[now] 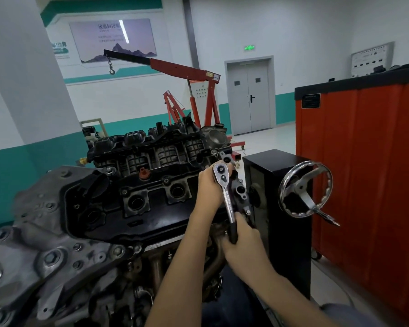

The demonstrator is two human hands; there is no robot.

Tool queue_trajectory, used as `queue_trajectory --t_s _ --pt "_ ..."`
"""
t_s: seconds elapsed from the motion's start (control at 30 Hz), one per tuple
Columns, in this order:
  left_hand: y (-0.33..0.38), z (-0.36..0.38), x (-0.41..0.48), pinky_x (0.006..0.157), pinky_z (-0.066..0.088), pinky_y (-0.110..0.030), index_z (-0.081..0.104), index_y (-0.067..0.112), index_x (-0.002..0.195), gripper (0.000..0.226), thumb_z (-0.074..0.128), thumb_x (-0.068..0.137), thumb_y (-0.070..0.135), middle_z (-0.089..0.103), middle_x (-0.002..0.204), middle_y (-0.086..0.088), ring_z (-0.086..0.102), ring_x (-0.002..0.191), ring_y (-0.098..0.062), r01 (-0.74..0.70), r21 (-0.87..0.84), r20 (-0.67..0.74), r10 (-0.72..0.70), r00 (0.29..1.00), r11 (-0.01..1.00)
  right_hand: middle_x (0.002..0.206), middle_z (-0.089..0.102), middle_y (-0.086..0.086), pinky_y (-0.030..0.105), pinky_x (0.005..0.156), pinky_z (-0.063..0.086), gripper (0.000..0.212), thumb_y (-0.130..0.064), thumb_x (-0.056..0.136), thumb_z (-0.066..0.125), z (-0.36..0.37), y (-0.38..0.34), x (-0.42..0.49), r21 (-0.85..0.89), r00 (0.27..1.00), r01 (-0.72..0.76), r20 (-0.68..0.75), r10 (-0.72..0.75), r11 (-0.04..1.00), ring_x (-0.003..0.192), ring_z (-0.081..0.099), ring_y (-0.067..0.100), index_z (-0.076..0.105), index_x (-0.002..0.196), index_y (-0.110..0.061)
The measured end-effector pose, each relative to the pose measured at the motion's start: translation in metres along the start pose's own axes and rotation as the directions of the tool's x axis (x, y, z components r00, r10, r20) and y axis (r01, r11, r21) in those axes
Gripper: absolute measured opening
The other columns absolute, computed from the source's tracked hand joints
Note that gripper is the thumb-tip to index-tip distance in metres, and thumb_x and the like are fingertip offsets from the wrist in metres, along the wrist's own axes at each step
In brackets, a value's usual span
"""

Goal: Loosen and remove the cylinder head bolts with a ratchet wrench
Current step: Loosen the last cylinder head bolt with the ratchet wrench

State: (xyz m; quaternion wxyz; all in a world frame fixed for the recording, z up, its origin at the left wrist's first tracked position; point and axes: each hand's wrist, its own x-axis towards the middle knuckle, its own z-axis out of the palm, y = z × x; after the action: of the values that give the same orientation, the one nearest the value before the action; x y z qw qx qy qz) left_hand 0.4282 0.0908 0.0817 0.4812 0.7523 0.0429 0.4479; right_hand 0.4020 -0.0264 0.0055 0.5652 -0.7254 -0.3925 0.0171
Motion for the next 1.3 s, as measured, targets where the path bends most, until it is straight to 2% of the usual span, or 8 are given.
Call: queue_trajectory --t_s 0.2,0.4,0.53,0.67,0.8,0.93,1.17,1.3 --pt "-0.001 -0.011 0.007 0.061 0.035 -0.022 0.051 0.033 0.047 0.053 0.057 0.091 0.004 0.046 0.048 0.015 0.038 0.054 0.000 0.000 0.134 0.126 -0.017 0.992 0.991 0.067 0.053 -0.002 0.011 0.048 0.037 0.026 -0.002 0.083 0.058 -0.084 0.006 0.032 -0.358 0.974 0.151 0.214 -0.077 0.921 0.052 0.051 0.006 0.052 0.094 -0.024" --pt "0.000 -0.017 0.010 0.061 0.035 -0.018 0.058 0.040 0.051 0.055 0.053 0.089 0.000 0.053 0.054 0.016 0.042 0.057 0.001 -0.018 0.140 0.134 -0.001 0.991 0.990 0.072 0.052 -0.006 0.019 0.055 0.034 0.018 -0.021 0.091 0.053 -0.143 -0.024 0.099 -0.810 0.901 0.434 0.393 -0.185 0.395 0.065 0.053 0.013 0.047 0.108 -0.022" --pt "-0.004 -0.009 0.001 0.062 0.035 -0.017 0.057 0.039 0.052 0.053 0.055 0.096 0.010 0.049 0.051 0.018 0.042 0.055 0.002 0.001 0.017 0.042 -0.002 0.999 1.000 0.064 0.048 -0.008 0.019 0.049 0.035 0.025 -0.017 0.087 0.058 -0.111 -0.007 0.060 -0.679 0.956 0.291 0.237 -0.174 0.674 0.054 0.050 0.008 0.037 0.085 -0.029" --pt "-0.003 0.000 -0.002 0.056 0.030 -0.021 0.050 0.037 0.047 0.055 0.058 0.096 0.013 0.041 0.046 0.015 0.033 0.051 0.001 -0.012 -0.001 -0.024 0.012 1.000 1.000 0.058 0.050 0.003 0.017 0.041 0.035 0.021 -0.006 0.083 0.060 -0.039 0.000 0.004 -0.159 0.999 0.045 0.036 -0.040 0.986 0.041 0.044 0.005 0.045 0.079 -0.019" --pt "-0.001 -0.005 0.002 0.054 0.026 -0.022 0.038 0.034 0.043 0.060 0.060 0.095 0.013 0.031 0.044 0.014 0.026 0.049 -0.002 0.023 0.033 0.004 -0.023 1.000 0.999 0.060 0.047 0.000 0.016 0.041 0.033 0.026 -0.004 0.082 0.055 0.002 -0.012 -0.001 -0.028 1.000 -0.001 0.002 0.001 1.000 0.041 0.044 0.004 0.040 0.077 -0.025" --pt "-0.002 -0.011 0.005 0.054 0.029 -0.019 0.040 0.033 0.043 0.057 0.060 0.093 0.013 0.036 0.045 0.013 0.031 0.049 -0.003 0.003 0.076 0.093 -0.010 0.996 0.997 0.072 0.053 0.006 0.024 0.047 0.045 0.018 -0.006 0.083 0.056 -0.057 0.000 0.019 -0.306 0.987 0.082 0.154 -0.036 0.949 0.053 0.052 0.012 0.048 0.091 -0.020" --pt "-0.007 -0.015 0.010 0.061 0.039 -0.015 0.063 0.035 0.055 0.050 0.052 0.087 -0.002 0.062 0.060 0.016 0.051 0.061 0.005 0.014 0.092 0.083 -0.022 0.996 0.996 0.071 0.048 -0.002 0.026 0.059 0.034 0.018 -0.020 0.089 0.054 -0.134 -0.015 0.087 -0.798 0.925 0.378 0.316 -0.209 0.469 0.068 0.055 0.023 0.045 0.105 -0.020" --pt "-0.011 -0.007 0.003 0.064 0.042 -0.021 0.062 0.024 0.061 0.036 0.058 0.091 0.004 0.057 0.057 0.017 0.050 0.062 0.004 0.023 -0.004 -0.030 -0.024 0.999 1.000 0.065 0.048 -0.005 0.021 0.046 0.032 0.027 -0.017 0.086 0.058 -0.096 -0.001 0.044 -0.653 0.974 0.225 0.142 -0.175 0.723 0.055 0.051 0.012 0.034 0.082 -0.029"
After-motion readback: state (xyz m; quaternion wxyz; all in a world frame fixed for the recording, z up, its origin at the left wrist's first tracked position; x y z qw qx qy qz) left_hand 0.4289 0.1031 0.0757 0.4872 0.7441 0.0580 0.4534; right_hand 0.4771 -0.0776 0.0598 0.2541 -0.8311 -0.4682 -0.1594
